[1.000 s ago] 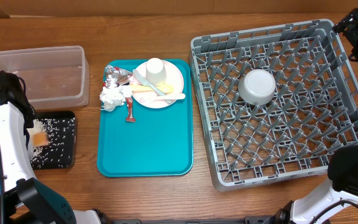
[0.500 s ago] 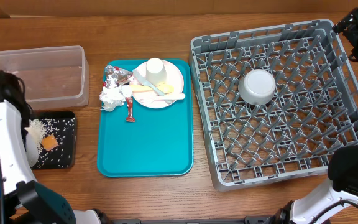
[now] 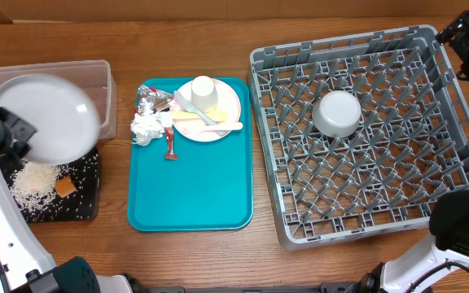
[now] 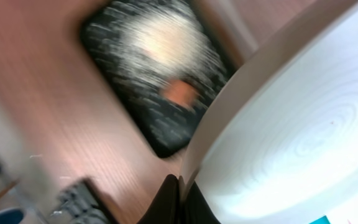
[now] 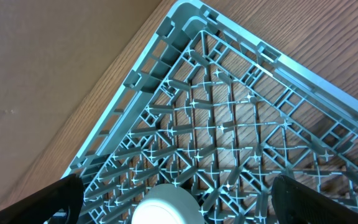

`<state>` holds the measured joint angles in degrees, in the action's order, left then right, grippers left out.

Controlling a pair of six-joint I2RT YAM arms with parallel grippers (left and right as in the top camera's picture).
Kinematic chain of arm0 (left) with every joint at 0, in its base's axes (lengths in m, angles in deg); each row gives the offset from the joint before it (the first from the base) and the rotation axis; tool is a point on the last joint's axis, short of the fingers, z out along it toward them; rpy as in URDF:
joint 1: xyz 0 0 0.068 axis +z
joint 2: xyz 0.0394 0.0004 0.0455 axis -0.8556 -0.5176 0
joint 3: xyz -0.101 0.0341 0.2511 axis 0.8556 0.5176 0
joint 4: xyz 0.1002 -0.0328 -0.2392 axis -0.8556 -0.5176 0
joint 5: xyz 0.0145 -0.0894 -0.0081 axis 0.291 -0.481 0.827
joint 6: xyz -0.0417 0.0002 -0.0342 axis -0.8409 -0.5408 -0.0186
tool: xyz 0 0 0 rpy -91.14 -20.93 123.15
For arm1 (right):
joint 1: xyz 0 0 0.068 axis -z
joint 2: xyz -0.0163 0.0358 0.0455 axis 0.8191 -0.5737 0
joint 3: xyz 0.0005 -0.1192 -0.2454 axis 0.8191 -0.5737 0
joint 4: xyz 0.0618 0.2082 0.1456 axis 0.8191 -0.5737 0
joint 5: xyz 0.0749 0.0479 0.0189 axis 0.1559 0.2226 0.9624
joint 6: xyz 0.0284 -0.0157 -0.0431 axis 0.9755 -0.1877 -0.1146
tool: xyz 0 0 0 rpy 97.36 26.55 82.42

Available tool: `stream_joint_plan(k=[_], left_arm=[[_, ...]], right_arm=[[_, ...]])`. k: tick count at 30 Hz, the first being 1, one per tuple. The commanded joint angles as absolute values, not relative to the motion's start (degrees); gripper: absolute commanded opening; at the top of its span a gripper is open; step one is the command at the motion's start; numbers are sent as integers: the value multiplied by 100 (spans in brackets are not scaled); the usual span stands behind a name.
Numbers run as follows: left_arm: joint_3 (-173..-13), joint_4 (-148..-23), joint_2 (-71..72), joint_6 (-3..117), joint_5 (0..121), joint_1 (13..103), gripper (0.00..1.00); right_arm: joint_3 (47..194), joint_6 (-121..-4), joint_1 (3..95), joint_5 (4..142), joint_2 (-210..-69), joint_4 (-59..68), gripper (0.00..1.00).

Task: Sort waste into correct bins and load items into the dishwasher rack
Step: 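Carry the white plate right and set it on the teal tray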

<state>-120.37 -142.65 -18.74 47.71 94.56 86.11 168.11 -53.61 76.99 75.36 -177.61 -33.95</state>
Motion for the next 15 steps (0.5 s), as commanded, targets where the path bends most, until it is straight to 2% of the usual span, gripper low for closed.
stream_joint_plan(k=[1, 9, 12, 15], left_arm=[[-12153, -14407, -1817, 5881, 7758, 8316, 4], [-12085, -14590, -1824, 5836, 8057, 6837, 4], [-11930, -14643, -1824, 5326, 8732, 6268, 4], [-11598, -14603, -1824, 5090, 8829, 5844, 4]], right_arm=[[16896, -5363, 7714, 7562, -17675, -3373, 100], [16896, -5363, 7714, 7564, -17675, -3375, 100], [16898, -5363, 7714, 7564, -17675, -3375, 100], [16896, -5363, 7714, 7564, -17675, -3373, 100]])
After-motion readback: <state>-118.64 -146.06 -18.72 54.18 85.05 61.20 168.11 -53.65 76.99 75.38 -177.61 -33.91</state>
